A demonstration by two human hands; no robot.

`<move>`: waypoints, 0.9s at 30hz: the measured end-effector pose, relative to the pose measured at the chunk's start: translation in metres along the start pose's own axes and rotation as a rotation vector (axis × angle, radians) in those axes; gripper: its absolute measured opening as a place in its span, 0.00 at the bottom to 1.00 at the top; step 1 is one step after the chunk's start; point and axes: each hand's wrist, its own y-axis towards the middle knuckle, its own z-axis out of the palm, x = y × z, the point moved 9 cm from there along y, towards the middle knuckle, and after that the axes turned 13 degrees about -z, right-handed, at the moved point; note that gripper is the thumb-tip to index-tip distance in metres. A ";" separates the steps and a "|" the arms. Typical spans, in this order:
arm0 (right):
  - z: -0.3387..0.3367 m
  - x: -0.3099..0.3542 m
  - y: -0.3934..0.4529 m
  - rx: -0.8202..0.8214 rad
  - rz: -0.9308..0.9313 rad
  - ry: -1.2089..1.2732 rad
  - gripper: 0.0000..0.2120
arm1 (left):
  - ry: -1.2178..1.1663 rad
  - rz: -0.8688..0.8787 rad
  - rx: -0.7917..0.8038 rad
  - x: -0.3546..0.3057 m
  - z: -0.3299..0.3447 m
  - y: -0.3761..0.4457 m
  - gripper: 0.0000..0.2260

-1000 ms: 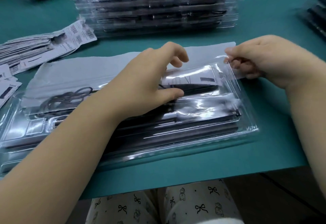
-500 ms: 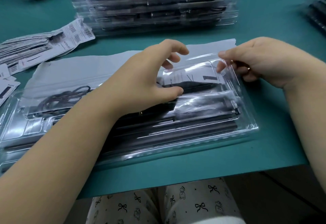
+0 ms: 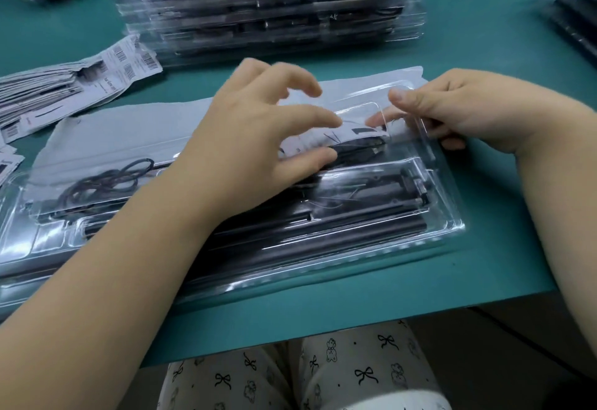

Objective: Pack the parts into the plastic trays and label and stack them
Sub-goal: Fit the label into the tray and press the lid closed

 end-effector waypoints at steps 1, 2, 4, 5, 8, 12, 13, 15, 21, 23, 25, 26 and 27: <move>-0.001 -0.002 0.001 -0.017 0.005 0.005 0.26 | 0.025 0.066 -0.005 -0.007 0.001 -0.002 0.13; -0.002 -0.004 0.002 -0.034 0.011 0.004 0.27 | 0.039 0.106 0.008 -0.013 0.004 -0.003 0.12; -0.003 -0.008 0.005 -0.075 0.022 -0.006 0.26 | 0.041 0.089 0.044 -0.014 0.007 -0.002 0.11; -0.005 -0.010 0.005 -0.108 0.033 0.010 0.23 | 0.047 0.065 0.053 -0.012 0.007 -0.001 0.12; -0.010 -0.020 0.006 -0.222 0.078 0.101 0.19 | 0.078 0.012 0.074 -0.007 0.009 0.001 0.11; -0.014 -0.018 0.005 -0.301 0.043 0.056 0.11 | 0.100 -0.023 0.105 -0.006 0.011 0.002 0.11; -0.018 -0.014 0.005 -0.322 0.007 0.028 0.10 | 0.102 -0.028 0.111 -0.005 0.011 0.003 0.11; -0.027 -0.008 0.003 -0.366 -0.068 -0.059 0.10 | 0.103 -0.037 0.120 -0.004 0.012 0.003 0.11; -0.008 0.017 0.004 -0.157 -0.226 -0.180 0.20 | 0.103 -0.049 0.119 -0.001 0.014 0.005 0.11; 0.014 0.029 0.003 0.026 -0.294 -0.274 0.25 | 0.057 -0.067 0.114 0.002 0.012 0.006 0.09; 0.023 0.035 0.004 0.070 -0.335 -0.315 0.24 | -0.026 -0.104 0.135 0.009 0.009 0.006 0.10; 0.025 0.035 0.005 0.053 -0.339 -0.311 0.22 | -0.090 -0.141 0.167 0.016 0.007 0.005 0.10; 0.024 0.034 0.006 0.032 -0.332 -0.301 0.22 | -0.169 -0.182 0.210 0.022 0.007 0.005 0.10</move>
